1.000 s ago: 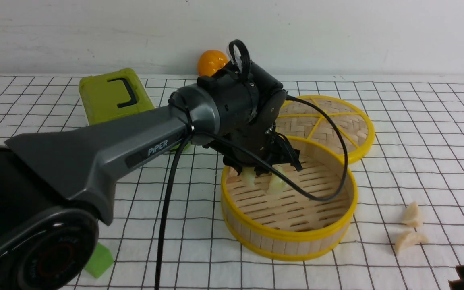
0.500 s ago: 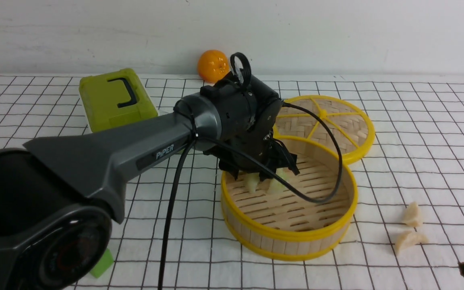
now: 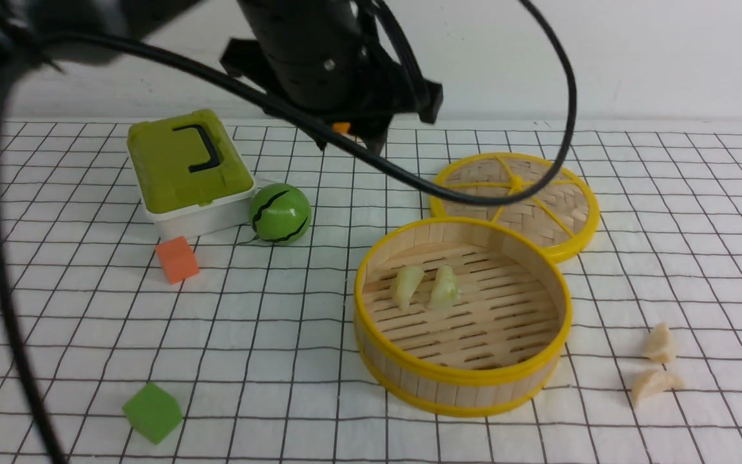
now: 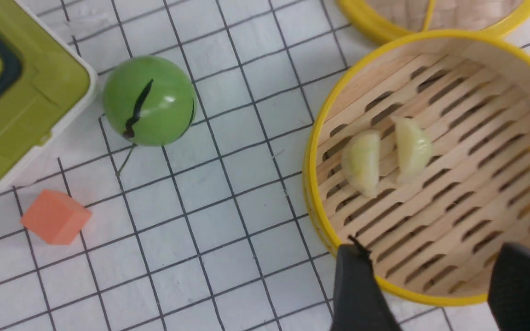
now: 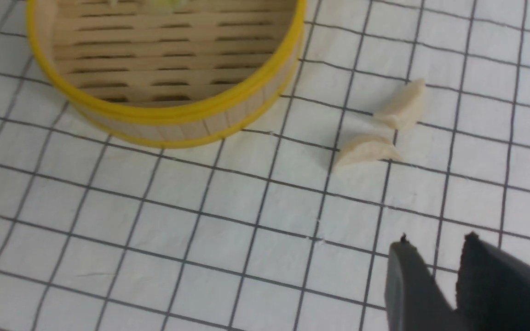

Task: Put the dumplings into the steamer on the table with the white tablecloth.
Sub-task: 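Place the dumpling into the bamboo steamer basket with the left gripper, then reach for and grasp a dumpling lying on the table beside the steamer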

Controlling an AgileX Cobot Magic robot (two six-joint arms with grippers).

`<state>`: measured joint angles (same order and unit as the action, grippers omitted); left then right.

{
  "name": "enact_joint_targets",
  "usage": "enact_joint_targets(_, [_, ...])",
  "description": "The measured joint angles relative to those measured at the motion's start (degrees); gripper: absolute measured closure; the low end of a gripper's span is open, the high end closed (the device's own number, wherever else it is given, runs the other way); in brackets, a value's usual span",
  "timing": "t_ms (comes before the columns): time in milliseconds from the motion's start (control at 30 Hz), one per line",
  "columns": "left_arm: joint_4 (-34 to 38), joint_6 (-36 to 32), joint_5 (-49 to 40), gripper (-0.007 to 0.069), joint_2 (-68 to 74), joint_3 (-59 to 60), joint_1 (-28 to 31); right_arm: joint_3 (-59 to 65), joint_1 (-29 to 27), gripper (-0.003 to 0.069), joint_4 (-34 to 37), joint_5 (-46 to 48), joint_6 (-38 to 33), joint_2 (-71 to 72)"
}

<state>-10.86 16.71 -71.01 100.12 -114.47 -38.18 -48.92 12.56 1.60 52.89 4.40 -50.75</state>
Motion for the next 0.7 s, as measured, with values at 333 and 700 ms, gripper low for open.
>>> enact_joint_targets(333, [7.3, -0.4, 0.0, 0.031, -21.2, 24.6, -0.1, 0.0, -3.0, 0.0414, -1.6, -7.4, 5.4, -17.2])
enact_joint_targets(700, [18.7, -0.8, 10.6, 0.034, -40.7, 58.5, -0.1, -6.3, -11.3, 0.0203, 5.8, -14.7, 1.9, -35.2])
